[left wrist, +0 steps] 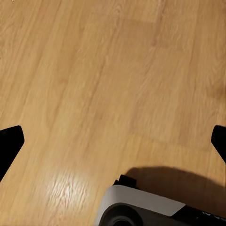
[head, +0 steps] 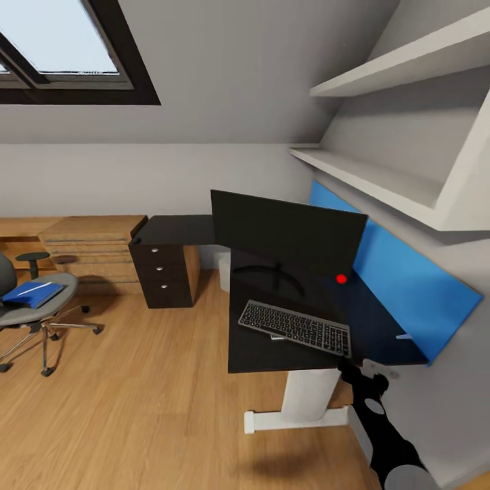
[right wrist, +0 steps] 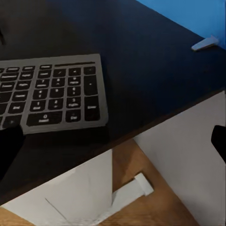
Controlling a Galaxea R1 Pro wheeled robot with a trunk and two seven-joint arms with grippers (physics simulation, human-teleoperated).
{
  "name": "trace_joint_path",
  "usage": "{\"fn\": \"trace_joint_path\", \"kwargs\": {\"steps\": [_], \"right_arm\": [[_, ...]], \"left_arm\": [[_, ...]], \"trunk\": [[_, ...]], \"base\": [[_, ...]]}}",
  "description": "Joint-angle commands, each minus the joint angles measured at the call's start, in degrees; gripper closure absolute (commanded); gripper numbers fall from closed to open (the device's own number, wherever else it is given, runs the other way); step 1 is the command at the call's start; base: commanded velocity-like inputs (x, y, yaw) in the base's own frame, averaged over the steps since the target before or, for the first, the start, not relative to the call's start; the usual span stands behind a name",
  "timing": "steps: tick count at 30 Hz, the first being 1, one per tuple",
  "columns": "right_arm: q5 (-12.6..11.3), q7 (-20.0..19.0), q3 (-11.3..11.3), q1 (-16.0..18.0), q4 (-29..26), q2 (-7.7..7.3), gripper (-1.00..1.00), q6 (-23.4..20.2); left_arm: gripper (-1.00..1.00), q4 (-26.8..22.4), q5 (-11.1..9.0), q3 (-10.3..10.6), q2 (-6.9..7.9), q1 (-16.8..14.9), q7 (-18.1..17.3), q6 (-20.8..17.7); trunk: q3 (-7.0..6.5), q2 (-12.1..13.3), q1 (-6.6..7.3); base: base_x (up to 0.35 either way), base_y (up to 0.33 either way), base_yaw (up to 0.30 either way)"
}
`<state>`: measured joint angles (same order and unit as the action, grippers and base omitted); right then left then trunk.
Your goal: In the bedroom, organize the workspace by keeping the computer under the desk, ensuring the monitor is on the desk, placing the keyboard on the desk next to the monitor, placing the mouse on the desk next to the keyboard, moving the folder from the swivel chair onto the desk next to the mouse, stacking the notebook on top of the folder with the pen on top of the notebook, and positioning the swivel chair next to the desk.
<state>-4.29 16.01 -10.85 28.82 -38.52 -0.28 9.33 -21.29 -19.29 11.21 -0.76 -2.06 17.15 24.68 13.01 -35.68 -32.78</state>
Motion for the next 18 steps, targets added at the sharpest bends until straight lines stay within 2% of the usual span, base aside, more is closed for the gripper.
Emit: {"fn": "trace_joint_path", "kwargs": {"steps": [1, 4, 7, 18], "right_arm": [[-0.67, -0.67, -0.1, 0.45, 1.31, -0.24, -1.0, 0.12], [-1.11, -4.76, -0.61, 1.94, 6.6, -1.37, -1.0, -0.31], [-1.48, -6.42, -0.79, 2.7, 8.43, -1.94, -1.0, -0.42], [-1.6, -6.87, -1.08, 2.91, 9.0, -2.63, -1.0, -0.39]], "left_arm": [[-1.0, 0.01, -0.3, 0.49, 0.04, -0.05, 0.45, 0.2], [-1.0, 0.02, -0.31, 0.48, 0.05, -0.05, 0.44, 0.2], [-1.0, 0.02, -0.31, 0.48, 0.11, -0.05, 0.43, 0.2], [-1.0, 0.02, -0.31, 0.48, 0.14, -0.05, 0.52, 0.18]], "trunk": [[0.08, -0.07, -0.03], [0.08, -0.07, -0.03], [0.08, -0.07, -0.03], [0.08, -0.07, -0.03]], "base": [[0.206, 0.0, 0.0], [0.271, 0.0, 0.0], [0.305, -0.002, 0.0], [0.32, -0.075, 0.0]]}}
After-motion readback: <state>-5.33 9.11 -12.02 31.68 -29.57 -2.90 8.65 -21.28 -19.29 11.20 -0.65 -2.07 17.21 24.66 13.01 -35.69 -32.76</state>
